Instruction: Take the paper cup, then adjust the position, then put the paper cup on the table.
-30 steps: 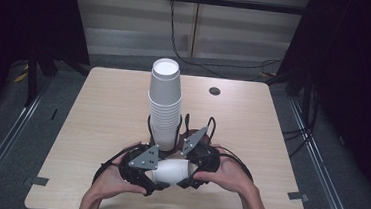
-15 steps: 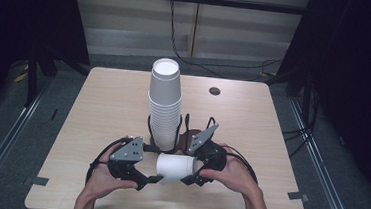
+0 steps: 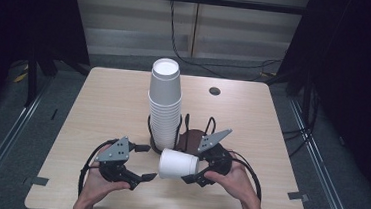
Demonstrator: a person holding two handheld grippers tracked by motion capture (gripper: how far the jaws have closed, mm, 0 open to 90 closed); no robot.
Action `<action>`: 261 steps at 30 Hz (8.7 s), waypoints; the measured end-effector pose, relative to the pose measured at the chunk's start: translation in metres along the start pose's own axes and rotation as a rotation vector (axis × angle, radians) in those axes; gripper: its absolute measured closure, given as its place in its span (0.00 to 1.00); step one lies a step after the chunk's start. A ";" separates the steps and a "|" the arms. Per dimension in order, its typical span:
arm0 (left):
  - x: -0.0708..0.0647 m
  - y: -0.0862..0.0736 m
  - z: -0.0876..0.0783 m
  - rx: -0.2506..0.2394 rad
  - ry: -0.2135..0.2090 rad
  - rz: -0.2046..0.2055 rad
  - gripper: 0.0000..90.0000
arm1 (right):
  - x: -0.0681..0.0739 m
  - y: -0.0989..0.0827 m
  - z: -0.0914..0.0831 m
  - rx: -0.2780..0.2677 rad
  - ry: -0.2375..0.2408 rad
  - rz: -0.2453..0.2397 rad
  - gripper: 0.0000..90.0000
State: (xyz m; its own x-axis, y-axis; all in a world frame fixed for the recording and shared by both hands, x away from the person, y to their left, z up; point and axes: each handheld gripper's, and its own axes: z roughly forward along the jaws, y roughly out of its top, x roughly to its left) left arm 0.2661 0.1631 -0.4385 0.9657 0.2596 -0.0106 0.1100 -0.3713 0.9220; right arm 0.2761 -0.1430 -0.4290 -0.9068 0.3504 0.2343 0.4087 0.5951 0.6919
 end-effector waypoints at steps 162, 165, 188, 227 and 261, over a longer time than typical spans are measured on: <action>0.012 -0.014 -0.015 -0.037 0.038 -0.156 0.11 | 0.009 -0.081 0.003 -0.650 -0.391 0.006 0.15; 0.013 -0.015 -0.015 -0.022 0.037 -0.162 0.11 | 0.008 -0.087 0.002 -0.668 -0.424 0.029 0.15; 0.029 -0.020 -0.056 -0.009 0.166 -0.204 0.11 | 0.007 -0.109 0.010 -0.766 -0.607 0.062 0.15; 0.095 0.017 -0.068 0.333 0.335 -0.240 0.10 | 0.011 -0.115 0.008 -0.825 -0.601 0.016 0.15; 0.144 0.033 -0.027 0.761 0.380 -0.249 0.08 | 0.011 -0.115 0.008 -0.824 -0.599 0.018 0.15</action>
State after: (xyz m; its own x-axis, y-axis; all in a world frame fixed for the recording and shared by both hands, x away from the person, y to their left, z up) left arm 0.4025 0.2126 -0.3993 0.7641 0.6404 0.0774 0.5643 -0.7217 0.4008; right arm 0.2200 -0.2014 -0.5115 -0.6080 0.7935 0.0253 0.0186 -0.0176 0.9997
